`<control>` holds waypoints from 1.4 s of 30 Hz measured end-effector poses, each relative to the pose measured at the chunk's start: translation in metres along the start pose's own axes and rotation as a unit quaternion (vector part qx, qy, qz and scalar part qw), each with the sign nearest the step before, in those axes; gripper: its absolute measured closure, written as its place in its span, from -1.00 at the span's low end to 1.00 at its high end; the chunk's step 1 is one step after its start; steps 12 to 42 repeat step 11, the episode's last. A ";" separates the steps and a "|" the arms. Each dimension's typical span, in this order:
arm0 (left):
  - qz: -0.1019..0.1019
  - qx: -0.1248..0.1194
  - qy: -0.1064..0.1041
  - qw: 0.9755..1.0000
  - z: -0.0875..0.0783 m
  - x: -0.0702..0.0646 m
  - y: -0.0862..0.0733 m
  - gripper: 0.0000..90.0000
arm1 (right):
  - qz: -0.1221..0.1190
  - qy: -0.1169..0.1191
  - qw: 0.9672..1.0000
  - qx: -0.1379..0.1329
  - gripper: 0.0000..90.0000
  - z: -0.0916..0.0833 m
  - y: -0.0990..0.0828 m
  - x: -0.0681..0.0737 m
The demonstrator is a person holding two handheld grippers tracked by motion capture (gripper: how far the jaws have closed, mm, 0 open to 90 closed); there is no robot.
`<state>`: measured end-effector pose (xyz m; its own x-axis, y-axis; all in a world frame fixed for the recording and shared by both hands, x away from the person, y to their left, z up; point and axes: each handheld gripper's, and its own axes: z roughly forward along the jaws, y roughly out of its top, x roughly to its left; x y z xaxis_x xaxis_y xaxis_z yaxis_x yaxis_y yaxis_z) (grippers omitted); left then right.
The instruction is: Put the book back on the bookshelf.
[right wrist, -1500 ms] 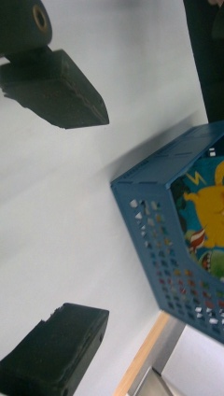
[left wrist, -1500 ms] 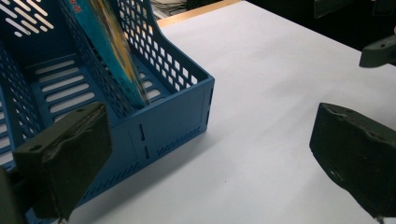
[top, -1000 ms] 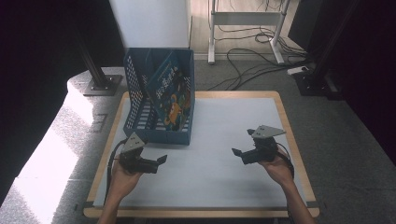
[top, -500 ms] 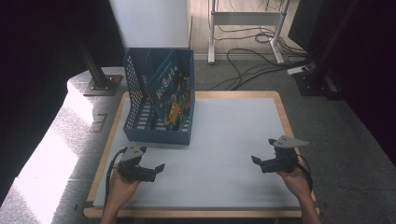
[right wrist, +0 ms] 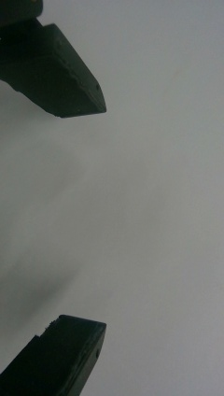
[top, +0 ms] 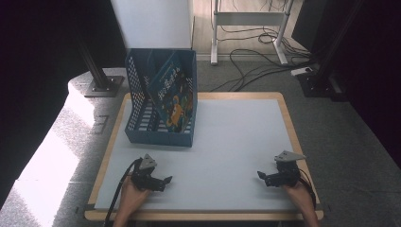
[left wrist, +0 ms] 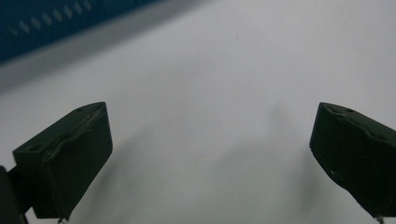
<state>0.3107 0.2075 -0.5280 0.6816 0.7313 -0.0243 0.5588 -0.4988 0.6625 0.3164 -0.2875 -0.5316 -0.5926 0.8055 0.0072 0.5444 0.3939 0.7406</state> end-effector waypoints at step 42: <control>0.002 0.002 0.006 1.000 0.001 -0.001 0.000 -1.00 | 0.009 -0.011 1.000 0.014 -1.00 0.004 -0.004 -0.001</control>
